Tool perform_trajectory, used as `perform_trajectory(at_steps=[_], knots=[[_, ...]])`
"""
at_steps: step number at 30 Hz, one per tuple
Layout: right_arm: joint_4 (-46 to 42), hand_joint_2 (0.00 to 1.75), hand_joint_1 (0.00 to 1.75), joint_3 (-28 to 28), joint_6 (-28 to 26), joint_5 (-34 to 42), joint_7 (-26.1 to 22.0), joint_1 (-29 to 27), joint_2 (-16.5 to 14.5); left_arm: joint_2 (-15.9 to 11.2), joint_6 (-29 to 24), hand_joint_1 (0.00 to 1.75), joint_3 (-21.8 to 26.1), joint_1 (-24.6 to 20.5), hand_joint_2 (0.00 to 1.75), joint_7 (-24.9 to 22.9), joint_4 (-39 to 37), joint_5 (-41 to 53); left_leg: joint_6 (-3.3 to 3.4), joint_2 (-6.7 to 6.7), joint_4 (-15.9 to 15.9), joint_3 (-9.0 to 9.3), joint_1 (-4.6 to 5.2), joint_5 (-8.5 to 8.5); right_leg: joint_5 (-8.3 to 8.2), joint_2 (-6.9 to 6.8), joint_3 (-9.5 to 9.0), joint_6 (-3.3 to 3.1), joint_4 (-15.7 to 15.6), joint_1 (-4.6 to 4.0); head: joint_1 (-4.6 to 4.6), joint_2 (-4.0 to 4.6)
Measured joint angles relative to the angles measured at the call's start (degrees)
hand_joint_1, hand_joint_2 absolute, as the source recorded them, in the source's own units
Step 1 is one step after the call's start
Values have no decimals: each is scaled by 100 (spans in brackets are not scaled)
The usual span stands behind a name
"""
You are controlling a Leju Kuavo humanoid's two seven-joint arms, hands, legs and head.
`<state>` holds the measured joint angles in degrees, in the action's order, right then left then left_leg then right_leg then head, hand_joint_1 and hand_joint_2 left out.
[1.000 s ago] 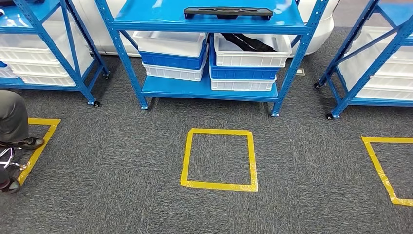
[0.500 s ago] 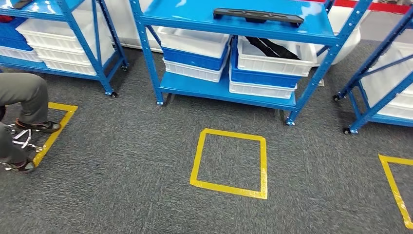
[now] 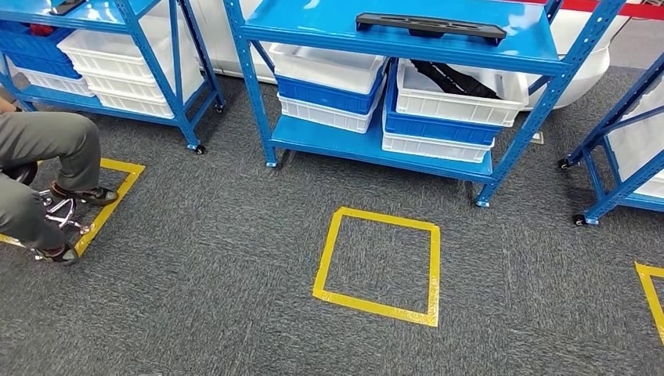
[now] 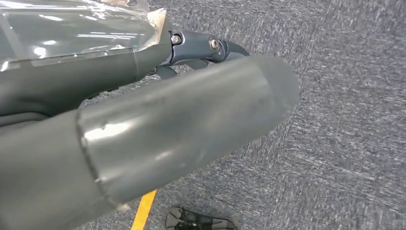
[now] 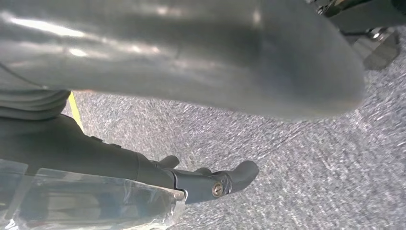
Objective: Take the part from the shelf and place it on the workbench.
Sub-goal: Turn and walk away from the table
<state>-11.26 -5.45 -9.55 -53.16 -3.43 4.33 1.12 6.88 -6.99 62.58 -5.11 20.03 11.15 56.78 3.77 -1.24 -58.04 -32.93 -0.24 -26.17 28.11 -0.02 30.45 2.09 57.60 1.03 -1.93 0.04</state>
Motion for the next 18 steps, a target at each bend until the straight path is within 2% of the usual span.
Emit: perform_trajectory(at_steps=[6,10,11,15,18], knots=[[0,0,0,-1,24,-33,2,5,-3,-5,27,0,2,-1,0,-1,0,-13,-44,0,40,17,-24,21,2,0,4,-13,4,-34,-1,0],[0,0,0,-1,28,-49,19,12,1,-5,33,0,1,-1,0,-1,0,-13,-213,1,49,17,-44,14,12,0,10,-55,10,-54,1,0],[0,0,0,-1,30,-55,26,16,2,-4,34,0,2,-1,0,-1,0,-13,-235,1,50,17,-46,11,13,0,11,-64,11,-57,2,0],[0,0,0,-1,33,-75,33,26,2,-4,37,0,2,-1,0,3,0,-13,-251,3,48,15,-29,8,14,-1,18,-66,11,-60,3,0],[0,0,0,-1,36,-92,37,28,1,-6,58,0,2,-1,0,15,0,-12,-242,3,29,3,-9,3,11,-1,18,-60,7,-30,2,0]])
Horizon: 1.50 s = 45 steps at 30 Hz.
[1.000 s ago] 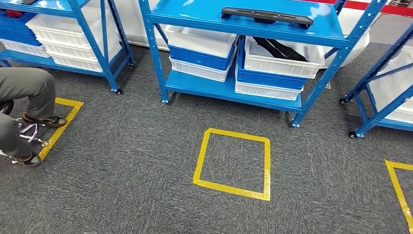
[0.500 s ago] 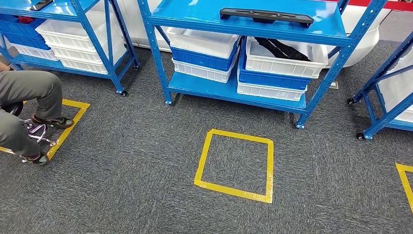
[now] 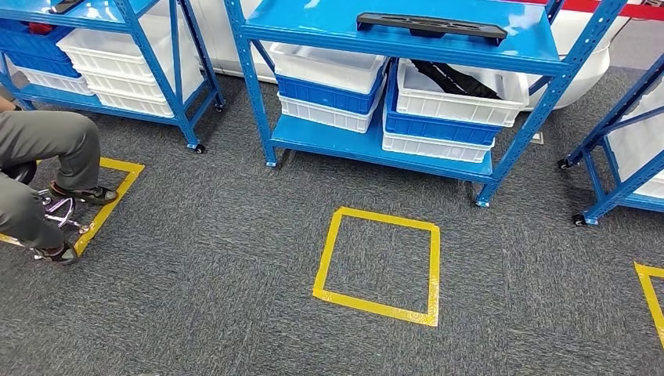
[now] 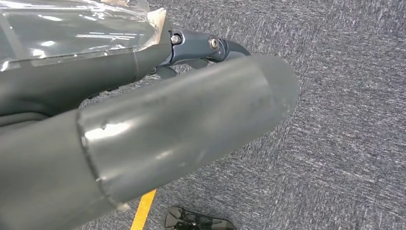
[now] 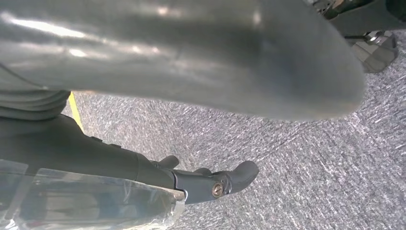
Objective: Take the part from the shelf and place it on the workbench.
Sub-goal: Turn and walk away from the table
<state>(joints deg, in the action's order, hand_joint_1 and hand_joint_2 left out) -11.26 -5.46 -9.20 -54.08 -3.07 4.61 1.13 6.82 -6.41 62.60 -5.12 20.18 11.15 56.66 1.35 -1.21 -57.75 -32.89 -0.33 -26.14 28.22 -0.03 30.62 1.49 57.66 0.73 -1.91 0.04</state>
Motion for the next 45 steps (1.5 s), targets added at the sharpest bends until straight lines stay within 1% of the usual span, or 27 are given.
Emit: perform_trajectory(at_steps=[6,9,10,11,13,14,15,16,17,18,20,21,23,25,27,28,30,31,32,33,35,36,37,38,41,43,45], knots=[[0,0,0,0,2,-26,1,8,-8,-11,42,0,0,0,0,35,0,2,56,-1,-64,-38,28,-31,-9,0,-3,22,-7,43,0,0],[-2,0,0,0,2,-34,1,27,-9,-19,49,0,0,0,0,41,0,2,126,6,4,-11,26,-7,-14,-2,-12,76,-33,33,1,0],[-3,0,0,-1,2,-34,1,33,-4,-17,49,0,0,0,0,45,0,2,160,13,68,24,10,21,31,-3,17,82,30,21,4,0],[-4,0,0,-1,2,-34,1,36,-2,-14,49,0,0,0,0,48,0,2,191,22,130,59,-9,53,129,-3,102,71,209,12,16,0],[-4,0,0,-2,2,-34,4,33,-1,-9,51,0,0,0,0,51,0,2,226,31,178,84,-25,80,439,0,448,13,896,23,37,0],[-4,0,0,-2,3,-33,7,27,-3,-10,56,0,1,2,0,50,0,2,228,32,177,80,-24,81,565,1,635,6,1257,32,46,0],[-3,0,0,-2,4,-33,11,22,-2,-9,62,0,1,3,0,50,0,2,225,30,175,77,-23,79,637,1,768,15,1509,39,48,0],[-3,0,0,-2,5,-32,15,17,-1,-9,68,0,2,5,0,50,0,2,222,28,173,75,-23,77,656,1,837,34,1633,45,49,0],[-3,0,0,-2,5,-32,17,16,3,-7,78,0,3,7,0,50,0,2,211,20,169,77,-27,70,584,0,799,79,1544,58,51,0],[-3,0,0,-3,6,-32,19,19,8,-3,88,0,4,8,0,50,0,7,192,13,159,82,-35,59,456,0,671,134,1283,78,50,0],[-4,0,0,-4,7,-33,22,28,9,-1,108,0,4,8,0,50,1,16,111,-5,97,83,-41,4,141,5,284,252,502,125,56,0],[-4,0,0,-4,7,-34,23,32,6,-4,113,0,4,8,0,50,1,22,60,-9,54,80,-36,-36,52,13,135,249,220,129,61,0],[-3,0,0,-5,9,-45,26,29,-2,-14,114,0,4,7,0,60,2,26,-23,-15,8,79,-18,-91,30,29,40,152,49,105,61,0],[-3,0,0,-6,9,-61,27,24,-3,-12,113,0,5,8,0,69,2,28,-63,-10,-2,87,-47,-106,26,31,15,53,44,102,53,0],[-4,0,0,-7,8,-73,26,25,-1,-10,110,0,5,8,0,76,2,28,-99,29,-242,-9,-80,-241,30,24,-22,-24,36,109,52,0],[-4,0,0,-8,8,-79,25,25,2,-10,109,0,5,8,0,80,2,29,-119,53,-537,-149,-87,-387,42,17,-41,-60,33,104,50,0],[-4,0,0,-10,8,-87,25,23,4,-10,108,0,5,10,0,85,2,30,-141,76,-1330,-581,-86,-704,81,3,-76,-121,34,72,51,0],[-4,0,0,-10,8,-92,25,22,2,-9,108,0,7,14,0,85,2,30,-139,78,-1621,-768,-86,-763,102,1,-96,-144,34,55,52,0],[-4,0,0,-10,8,-96,25,21,0,-9,108,0,9,17,0,85,2,30,-123,78,-1713,-867,-84,-708,127,1,-123,-159,34,39,51,0],[-4,0,0,-10,9,-100,25,21,-2,-9,108,0,11,19,0,85,2,29,-91,78,-1573,-850,-77,-538,156,3,-160,-166,34,26,51,0],[-4,0,0,-11,9,-111,25,22,-7,-15,107,0,17,20,0,85,3,29,36,91,-851,-565,-37,-78,228,6,-242,-158,26,11,53,0],[-4,0,0,-11,9,-119,25,25,-14,-21,107,0,19,17,0,85,3,29,105,112,-510,-410,-4,53,266,5,-267,-140,20,-9,62,0],[-4,0,0,-11,8,-128,26,29,-21,-28,105,0,21,13,0,85,4,30,161,132,-290,-304,29,99,297,1,-280,-116,3,-13,66,0],[-3,0,0,-12,8,-140,27,34,-27,-33,103,0,22,10,0,86,4,30,202,146,-182,-253,57,71,303,-6,-310,-78,3,-19,73,0],[-4,0,0,-13,-15,-196,45,32,-29,-33,97,0,33,18,0,88,4,28,267,119,-2,-102,66,46,304,-23,-410,22,55,-30,59,1],[-4,0,0,-11,-44,-246,60,35,-31,-28,97,0,39,18,0,95,5,28,297,99,90,39,37,45,452,-15,-236,20,398,-21,71,1],[-4,0,0,-11,-59,-275,60,43,-32,-26,97,0,39,12,0,100,7,28,310,94,105,75,35,24,587,-6,-14,11,790,-11,85,0]])
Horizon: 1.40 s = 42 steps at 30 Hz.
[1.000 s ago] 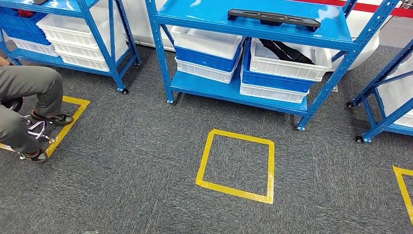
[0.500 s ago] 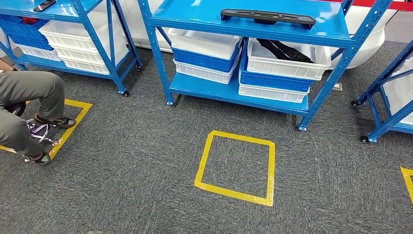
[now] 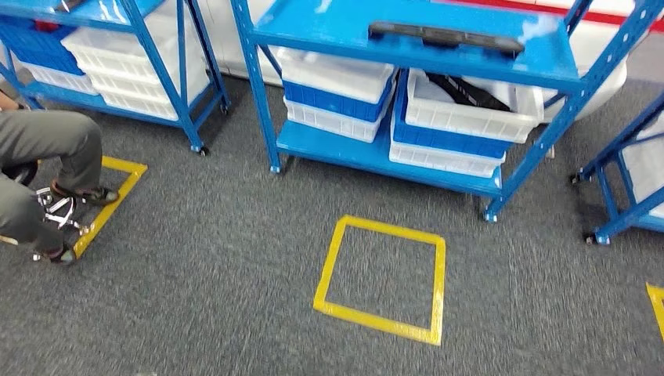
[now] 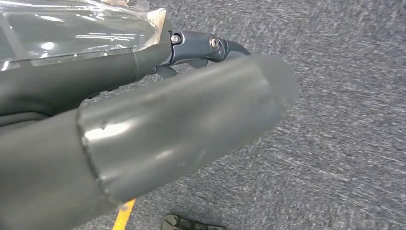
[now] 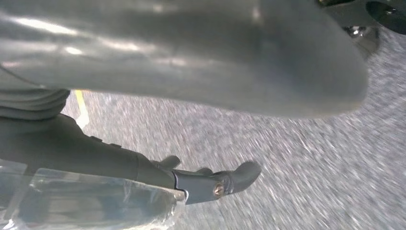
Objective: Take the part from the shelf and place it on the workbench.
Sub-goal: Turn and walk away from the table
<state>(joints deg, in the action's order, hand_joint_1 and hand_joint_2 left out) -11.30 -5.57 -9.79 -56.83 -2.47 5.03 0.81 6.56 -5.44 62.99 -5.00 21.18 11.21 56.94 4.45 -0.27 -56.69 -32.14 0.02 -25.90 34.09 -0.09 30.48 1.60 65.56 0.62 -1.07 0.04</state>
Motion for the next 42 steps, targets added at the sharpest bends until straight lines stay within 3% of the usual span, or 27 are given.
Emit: perform_trajectory(at_steps=[3,4,5,7,8,9,11,13,15,17,18,19,21,23,25,28,29,31,32,33,35,37,39,42], knots=[[0,0,0,0,-3,-7,0,1,0,0,0,0,0,-1,0,0,0,0,0,-1,0,2,-1,-7,39,1,77,2,117,2,2,0],[0,0,0,0,-14,-17,5,1,3,3,0,0,1,-1,0,1,-1,0,-3,-5,0,13,-1,-23,106,1,210,5,298,6,1,0],[0,0,0,0,-29,-40,22,-14,10,10,2,0,3,4,0,2,-1,0,-23,-20,-1,66,-6,-70,52,1,343,68,347,19,1,0],[3,0,0,0,-61,-79,87,-43,26,21,1,0,17,14,0,6,-2,0,-136,-50,-18,246,-5,-252,-275,-15,449,146,-89,41,9,1],[4,0,0,0,-67,-88,120,-54,31,23,-1,0,27,18,0,7,-2,0,-198,-59,-32,329,-1,-337,-525,-23,360,151,-479,54,3,1],[5,0,0,0,-69,-82,146,-55,31,22,-3,0,37,18,0,8,-2,0,-246,-58,-44,378,5,-393,-652,-31,275,86,-733,52,-6,1],[5,0,0,0,-71,-78,169,-57,30,24,-3,0,49,17,0,9,-2,0,-282,-49,-126,362,-12,-427,-683,-25,193,-17,-743,74,-32,0],[4,87,0,-1,-70,-74,181,-54,34,29,-2,0,52,10,0,11,-2,0,-325,-29,-563,119,-41,-477,-646,-19,107,-84,-758,89,-41,0],[4,175,0,-2,-63,-69,196,-42,38,31,-2,0,54,8,0,13,-2,0,-386,-15,-1333,-382,-58,-689,-587,-18,46,-156,-763,80,-48,0],[4,175,0,-2,-45,-51,213,-47,36,31,-2,0,56,13,0,10,-2,0,-422,-15,-1813,-815,-67,-905,-511,-11,-35,-195,-763,68,-46,0],[4,175,0,-3,-37,-38,221,-53,34,32,-2,0,56,14,0,8,-2,0,-415,-14,-1781,-903,-66,-867,-468,-6,-90,-197,-764,63,-47,0],[4,175,0,-5,-28,-21,228,-57,32,31,-2,0,57,15,0,4,-2,0,-392,-14,-1556,-886,-62,-695,-424,-1,-153,-192,-766,56,-46,0],[4,175,0,-19,-10,14,238,-52,26,24,-3,0,57,15,0,-1,-2,1,-290,-8,-826,-682,-29,-154,-333,7,-260,-173,-771,38,-44,0],[4,87,0,-42,14,45,239,-40,14,15,-4,0,58,15,0,-8,-2,4,-178,-13,-385,-518,24,35,-256,21,-303,-120,-786,13,-39,0],[4,0,0,-72,40,63,240,-28,4,6,-13,0,62,22,0,-14,-2,4,-123,-25,-310,-448,52,30,-209,30,-332,-48,-820,-14,-36,0],[1,0,0,-123,58,73,240,-14,9,13,-28,0,70,24,0,-16,-2,1,-82,-15,-145,-291,15,150,-36,16,-291,-2,-587,-46,-30,0],[0,0,0,-138,58,74,240,-12,10,17,-35,0,70,19,0,-16,-2,1,-66,-9,-104,-246,6,144,84,12,-144,-16,-295,-45,-28,0],[0,0,0,-165,59,74,240,-16,10,21,-53,0,74,14,0,-17,-2,-1,-35,-7,-92,-205,23,99,296,14,328,-34,441,-33,-27,0],[0,0,0,-176,61,73,240,-25,15,26,-63,0,80,13,0,-22,-2,-1,-34,-14,-92,-183,30,71,316,14,527,-13,679,-29,-27,0],[0,0,0,-184,62,72,240,-36,20,31,-75,0,86,14,0,-29,-2,-2,-37,-24,-93,-153,34,41,240,14,633,32,712,-25,-27,0],[0,0,0,-189,64,70,240,-49,26,42,-97,0,97,15,0,-47,-2,-4,-64,-42,-99,-76,34,-22,-153,11,525,147,163,-10,-26,0],[0,0,0,-190,67,70,241,-43,29,45,-108,0,101,15,0,-55,-2,-8,-115,-48,-115,-9,52,-93,-539,-3,295,167,-512,0,-25,0],[0,0,0,-192,69,69,243,-35,32,44,-114,0,104,13,0,-57,-2,-11,-167,-46,-126,20,72,-147,-668,-11,201,71,-735,-15,-30,0],[0,0,0,-195,70,62,244,-26,21,43,-121,0,111,13,0,-65,-2,-12,-241,-29,-182,14,51,-218,-695,-1,156,-61,-780,19,-32,0]])
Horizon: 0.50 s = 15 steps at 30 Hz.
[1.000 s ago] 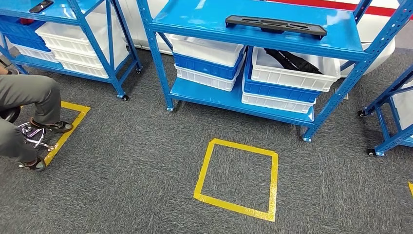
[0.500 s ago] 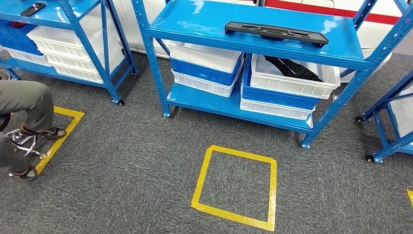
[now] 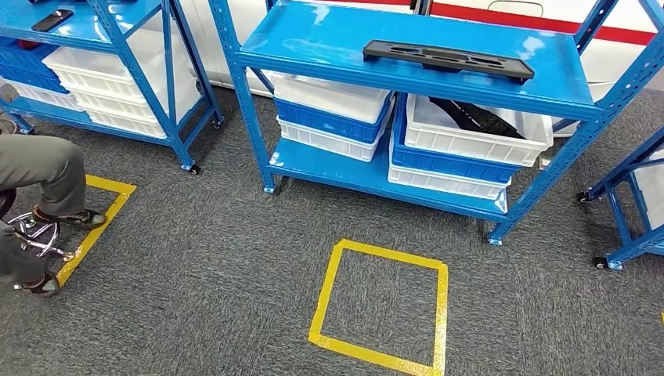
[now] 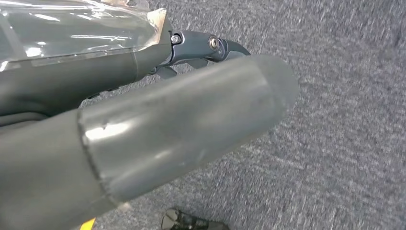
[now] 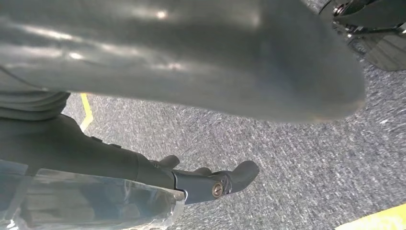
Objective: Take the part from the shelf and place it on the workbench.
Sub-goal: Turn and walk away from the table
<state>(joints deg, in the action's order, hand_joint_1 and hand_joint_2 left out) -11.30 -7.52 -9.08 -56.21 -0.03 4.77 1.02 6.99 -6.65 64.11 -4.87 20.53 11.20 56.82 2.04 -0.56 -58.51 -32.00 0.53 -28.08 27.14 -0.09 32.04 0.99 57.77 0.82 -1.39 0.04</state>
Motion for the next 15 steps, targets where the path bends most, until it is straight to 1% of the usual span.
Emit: perform_trajectory(at_steps=[1,2,4,5,6,7,8,9,10,11,12,13,15], knots=[[0,0,0,-2,1,-4,0,5,-5,1,-1,0,2,-1,0,-2,0,0,-35,6,-136,-54,-13,-100,-4,4,-16,-36,-14,25,-9,0],[0,0,0,-3,1,-9,0,9,-10,-1,-2,0,3,-2,0,-1,0,1,-73,10,-386,-163,-34,-253,-3,7,-31,-64,-24,45,-16,0],[0,0,0,-12,1,-16,1,11,-5,-2,-3,0,6,-4,0,-2,-1,1,-146,14,-1128,-532,-75,-613,14,12,-42,-95,-22,43,-29,0],[0,0,0,-18,1,-16,1,9,-5,-4,-4,0,7,-3,0,-2,-1,1,-172,14,-1429,-701,-96,-705,19,16,-46,-100,-21,43,-26,0],[0,0,0,-24,3,-16,1,7,-5,-3,-4,0,8,-2,0,-3,-1,1,-190,15,-1556,-795,-115,-688,25,27,-50,-104,-19,44,-27,0],[0,0,0,-29,8,-16,1,8,-6,-3,-4,0,9,-1,0,-3,0,1,-198,16,-1438,-767,-134,-546,31,44,-61,-101,-19,46,-28,0],[0,0,0,-31,14,-17,1,11,-9,-5,-5,0,9,-1,0,-3,1,1,-197,14,-1115,-631,-150,-324,39,66,-77,-93,-19,49,-27,0],[0,0,0,-32,23,-19,2,16,-11,-8,-7,0,9,-2,0,-3,1,1,-187,0,-699,-439,-162,-114,51,89,-94,-78,-21,51,-30,0],[0,0,0,-33,32,-20,4,22,-14,-10,-9,0,10,-3,0,-3,1,1,-172,-17,-334,-263,-160,34,65,109,-105,-54,-19,37,-29,0],[0,0,0,-34,40,-22,8,27,-14,-11,-10,0,10,-4,0,-3,0,1,-155,-30,-97,-147,-150,104,75,123,-108,-27,-18,27,-28,0],[0,0,0,-35,47,-23,13,30,-14,-10,-11,0,11,-5,0,-3,-1,1,-133,-39,1,-97,-130,102,82,133,-106,5,-22,17,-28,0],[0,0,0,-36,51,-23,16,31,-14,-9,-13,0,11,-6,0,-4,-1,1,-105,-35,12,-92,-105,93,80,139,-104,40,-35,10,-27,0],[0,0,0,-39,55,-23,18,29,-10,-5,-16,0,11,-7,0,-3,0,1,-12,-4,81,-57,-92,127,100,128,-91,114,-29,6,-26,0]])
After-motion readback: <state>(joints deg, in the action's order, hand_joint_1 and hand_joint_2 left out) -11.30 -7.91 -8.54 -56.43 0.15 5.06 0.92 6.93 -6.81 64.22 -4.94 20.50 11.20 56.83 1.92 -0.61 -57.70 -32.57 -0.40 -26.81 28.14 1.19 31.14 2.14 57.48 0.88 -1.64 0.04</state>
